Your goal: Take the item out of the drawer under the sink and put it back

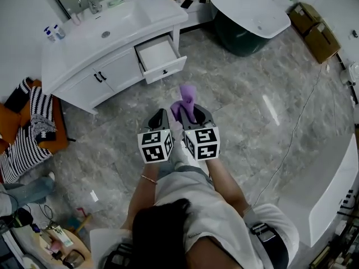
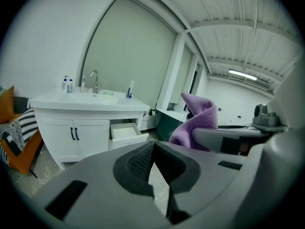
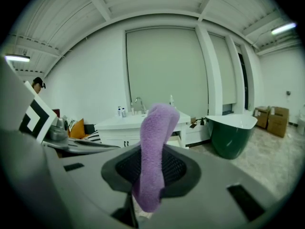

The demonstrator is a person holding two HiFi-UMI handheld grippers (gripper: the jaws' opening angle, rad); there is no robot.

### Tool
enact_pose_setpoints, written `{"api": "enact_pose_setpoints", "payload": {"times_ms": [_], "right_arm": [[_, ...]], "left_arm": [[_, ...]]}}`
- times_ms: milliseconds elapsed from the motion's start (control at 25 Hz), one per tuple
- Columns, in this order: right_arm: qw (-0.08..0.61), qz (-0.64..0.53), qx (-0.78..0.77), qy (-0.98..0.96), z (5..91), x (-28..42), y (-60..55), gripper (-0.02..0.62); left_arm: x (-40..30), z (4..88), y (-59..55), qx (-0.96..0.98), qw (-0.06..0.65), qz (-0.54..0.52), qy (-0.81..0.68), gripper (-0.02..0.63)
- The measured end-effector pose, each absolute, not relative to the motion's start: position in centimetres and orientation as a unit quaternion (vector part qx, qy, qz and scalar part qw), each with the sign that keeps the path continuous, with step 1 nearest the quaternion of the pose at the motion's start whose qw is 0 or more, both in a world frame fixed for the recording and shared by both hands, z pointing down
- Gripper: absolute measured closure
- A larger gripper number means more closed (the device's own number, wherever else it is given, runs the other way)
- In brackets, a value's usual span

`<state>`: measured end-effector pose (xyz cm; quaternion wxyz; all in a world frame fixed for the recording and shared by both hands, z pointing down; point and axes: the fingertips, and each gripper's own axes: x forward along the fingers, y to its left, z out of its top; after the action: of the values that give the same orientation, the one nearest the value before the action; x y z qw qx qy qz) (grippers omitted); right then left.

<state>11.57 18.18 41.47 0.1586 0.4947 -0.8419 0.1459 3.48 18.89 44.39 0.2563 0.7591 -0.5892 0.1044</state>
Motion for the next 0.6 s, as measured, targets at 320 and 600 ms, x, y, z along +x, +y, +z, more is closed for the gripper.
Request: {"api": "enact_pose_setpoints", "payload": {"times_ms": [320,600], "right_arm": [[0.167,0.155,0.514,-0.827,41.7,10.8,12.5,0.502],[0.179,0.155,0.536,-0.810,41.9,9.2,7.9,0.502]], "left_arm": [[3.2,44.4,12.8,0.780,0.234,0.123,-0.568,0.603],[0.9,45.2,7.6,0.783,0.260,0.111,-0.555,0.603]]}}
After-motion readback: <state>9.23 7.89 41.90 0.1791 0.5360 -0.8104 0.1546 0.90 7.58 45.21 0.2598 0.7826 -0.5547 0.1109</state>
